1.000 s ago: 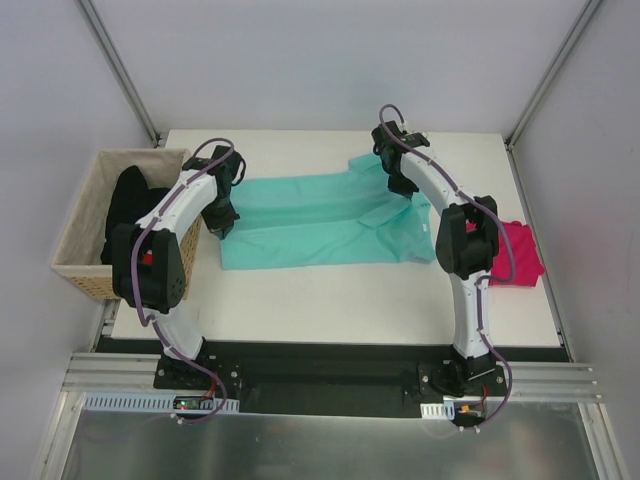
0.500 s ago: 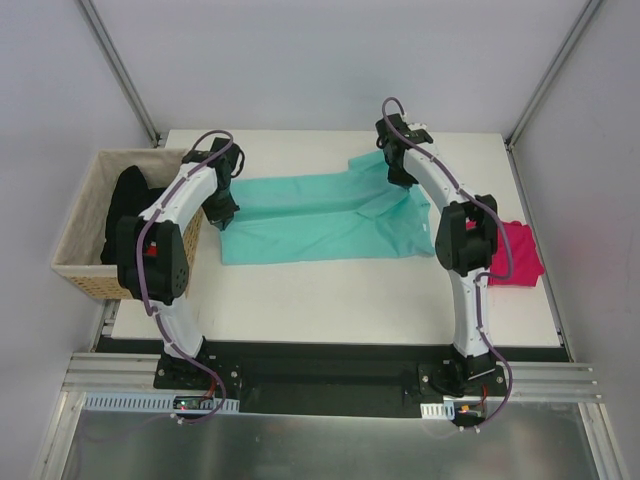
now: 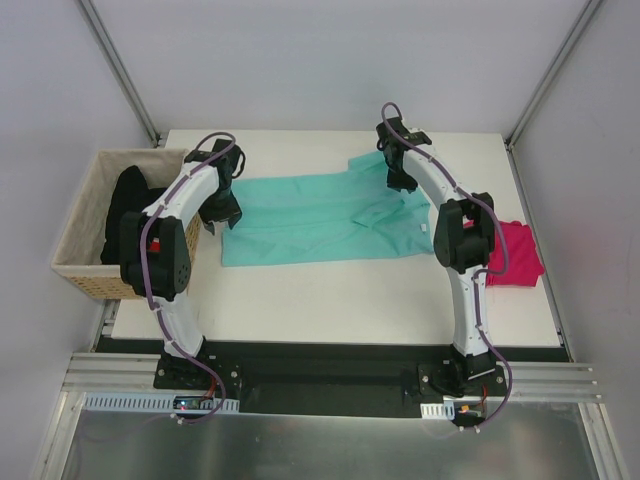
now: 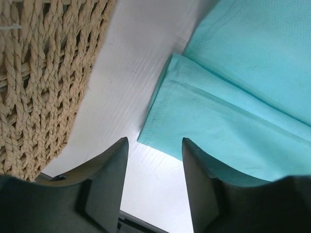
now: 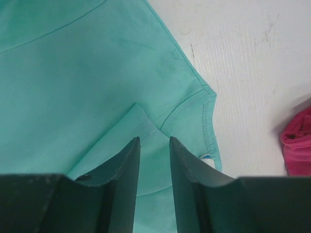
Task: Fold and stack the t-shirts
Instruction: Fold the flattened tshirt in 1/3 of the way
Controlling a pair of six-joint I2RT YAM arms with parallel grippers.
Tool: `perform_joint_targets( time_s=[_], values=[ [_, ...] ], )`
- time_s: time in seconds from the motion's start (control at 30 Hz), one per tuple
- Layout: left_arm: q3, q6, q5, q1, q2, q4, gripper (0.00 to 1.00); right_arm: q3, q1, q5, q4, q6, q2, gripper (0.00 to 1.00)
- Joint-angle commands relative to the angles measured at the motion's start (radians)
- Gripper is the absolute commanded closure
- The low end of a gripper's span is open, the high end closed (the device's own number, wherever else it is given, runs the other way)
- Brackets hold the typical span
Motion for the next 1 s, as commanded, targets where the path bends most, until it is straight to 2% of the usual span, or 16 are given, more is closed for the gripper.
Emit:
perform_joint_targets(
  time_s=[0.0,0.23,0.47,0.6,0.8,0.83,0.87,0.97],
  values=[
    [0.043,-0.006,-0.013,0.014,0.011,-0.009,0.50,0.046,-0.009,-0.013,0.009,-0.016,-0.001,0.66],
    [0.067,-0.009,0.001,0.014,0.008,-0.008,0.50,0.038,-0.019,-0.021,0.016,-0.021,-0.050,0.65],
    [0.063,-0.003,0.017,0.014,-0.024,-0.005,0.51,-0.040,-0.012,0.003,0.019,-0.013,-0.129,0.67],
    [0.053,0.005,0.031,0.014,-0.047,0.000,0.51,-0.106,-0.013,0.040,0.017,-0.007,-0.197,0.67],
    [0.005,0.011,0.043,0.012,-0.077,0.014,0.52,-0.290,-0.007,0.014,0.011,0.047,-0.321,0.69],
    [0.001,0.009,0.045,0.012,-0.083,0.012,0.52,-0.331,-0.004,0.008,0.008,0.070,-0.333,0.71],
    [-0.002,0.009,0.043,0.012,-0.092,0.015,0.52,-0.357,-0.003,0.005,0.003,0.081,-0.344,0.80],
    [-0.016,0.008,0.037,0.012,-0.110,0.014,0.52,-0.446,0.019,-0.013,0.009,0.116,-0.384,0.93]
  ],
)
